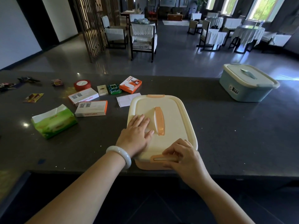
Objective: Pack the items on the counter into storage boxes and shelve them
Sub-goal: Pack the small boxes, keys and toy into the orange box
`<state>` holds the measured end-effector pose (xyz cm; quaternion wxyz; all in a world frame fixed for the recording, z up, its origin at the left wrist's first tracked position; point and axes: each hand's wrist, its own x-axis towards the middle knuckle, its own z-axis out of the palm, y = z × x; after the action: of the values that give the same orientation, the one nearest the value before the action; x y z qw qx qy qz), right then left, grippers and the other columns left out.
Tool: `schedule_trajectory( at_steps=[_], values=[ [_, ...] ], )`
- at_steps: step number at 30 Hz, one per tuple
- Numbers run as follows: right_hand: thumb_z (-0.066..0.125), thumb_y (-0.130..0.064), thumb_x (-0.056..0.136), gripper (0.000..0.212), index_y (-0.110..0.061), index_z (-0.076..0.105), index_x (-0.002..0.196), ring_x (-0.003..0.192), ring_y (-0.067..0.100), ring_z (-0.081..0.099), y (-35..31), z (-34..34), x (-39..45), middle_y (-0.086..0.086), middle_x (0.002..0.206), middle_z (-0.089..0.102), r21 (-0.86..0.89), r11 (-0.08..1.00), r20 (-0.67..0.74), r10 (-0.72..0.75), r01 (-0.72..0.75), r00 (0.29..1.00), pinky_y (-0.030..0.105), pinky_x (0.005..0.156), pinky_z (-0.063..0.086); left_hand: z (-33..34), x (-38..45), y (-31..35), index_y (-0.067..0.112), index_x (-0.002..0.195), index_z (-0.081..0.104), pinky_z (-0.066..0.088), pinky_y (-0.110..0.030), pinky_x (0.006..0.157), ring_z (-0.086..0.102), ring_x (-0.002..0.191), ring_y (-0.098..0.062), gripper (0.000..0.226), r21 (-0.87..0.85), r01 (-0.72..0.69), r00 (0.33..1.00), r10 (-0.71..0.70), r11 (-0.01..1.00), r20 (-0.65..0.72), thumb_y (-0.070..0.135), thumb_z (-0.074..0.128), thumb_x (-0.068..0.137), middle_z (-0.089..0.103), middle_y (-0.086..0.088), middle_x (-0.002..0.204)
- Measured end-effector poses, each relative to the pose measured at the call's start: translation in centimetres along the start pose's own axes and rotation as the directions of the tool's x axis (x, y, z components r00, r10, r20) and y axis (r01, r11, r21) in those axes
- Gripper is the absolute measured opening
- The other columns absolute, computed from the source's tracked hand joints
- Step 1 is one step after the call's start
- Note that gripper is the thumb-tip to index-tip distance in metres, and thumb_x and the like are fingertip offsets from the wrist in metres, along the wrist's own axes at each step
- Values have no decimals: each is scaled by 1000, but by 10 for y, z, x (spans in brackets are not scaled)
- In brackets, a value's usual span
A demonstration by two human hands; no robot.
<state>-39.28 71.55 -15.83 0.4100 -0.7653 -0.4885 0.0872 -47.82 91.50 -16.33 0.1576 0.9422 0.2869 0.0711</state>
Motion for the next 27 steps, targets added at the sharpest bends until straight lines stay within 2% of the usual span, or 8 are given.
schedule_trajectory(
  at_steps=[4, 8, 11, 14, 17, 19, 22, 27],
  values=[
    [84, -31, 68, 30, -40, 67, 90, 87, 1, 53, 2, -13, 9, -23, 94, 55, 46, 998, 145, 28, -35, 989, 11, 73, 44, -1, 0, -1, 29, 152, 20, 23, -48, 117, -4, 148, -10, 59, -2, -4, 999, 4, 1000, 36, 52, 27, 99, 4, 11, 162],
    [77, -37, 75, 23, -41, 64, 94, 82, -7, 54, 10, -24, 48, -25, 90, 59, -12, 992, 53, 124, -124, 991, 9, 67, 40, -2, -3, 2, 27, 153, 17, 25, -52, 115, -5, 148, -11, 61, 12, -6, 999, 5, 1000, 52, 53, 20, 98, 3, 9, 162],
    [72, -42, 81, 38, -34, 62, 117, 105, -3, 50, 16, -21, 81, -21, 119, 56, -170, 981, 14, 100, -96, 995, 22, 90, 41, -2, -11, 3, 27, 153, 12, 28, -53, 113, -8, 148, -12, 63, 42, 11, 997, -14, 999, 79, 58, 17, 98, -1, 10, 162],
    [61, -48, 88, 59, -26, 46, 141, 141, 11, 26, 26, -15, 106, -10, 151, 35, -344, 938, 97, 73, -36, 993, 35, 115, 23, -6, -21, 5, 28, 153, 14, 18, -57, 115, -3, 148, -15, 65, 70, 0, 994, -7, 998, 110, 60, 18, 97, 3, 8, 162],
    [44, -54, 94, 62, -26, 34, 148, 146, 8, 12, 36, -8, 114, -9, 158, 21, -393, 918, 175, 129, -51, 976, 31, 118, 12, -21, -14, 8, 27, 138, 42, 8, -59, 115, 18, 143, -17, 55, 178, -28, 1000, 26, 984, 16, 59, 28, 96, 32, 5, 149],
    [37, -58, 95, 61, -30, 31, 149, 146, 6, 13, 41, -3, 109, -13, 158, 19, -386, 920, 158, 145, -74, 977, 31, 117, 14, -33, 1, 11, 25, 132, 49, 10, -58, 115, 27, 138, -17, 53, 158, -10, 999, 16, 987, -35, 58, 30, 96, 40, 5, 141],
    [36, -59, 94, 60, -32, 35, 147, 145, 4, 15, 43, -2, 101, -16, 157, 22, -371, 925, 111, 131, -81, 985, 29, 116, 16, -42, 35, 13, 25, 143, 37, 14, -58, 116, 22, 143, -22, 55, 126, 11, 1000, -10, 992, -15, 56, 32, 97, 29, 3, 152],
    [38, -60, 93, 56, -33, 43, 142, 141, 5, 23, 43, -7, 92, -17, 152, 31, -386, 922, 129, 91, -35, 987, 27, 114, 16, -26, 66, -1, 31, 153, 14, 9, -62, 115, -7, 149, -23, 64, 126, 60, 987, -77, 990, 138, 61, 23, 97, 0, 10, 162]
  ],
)
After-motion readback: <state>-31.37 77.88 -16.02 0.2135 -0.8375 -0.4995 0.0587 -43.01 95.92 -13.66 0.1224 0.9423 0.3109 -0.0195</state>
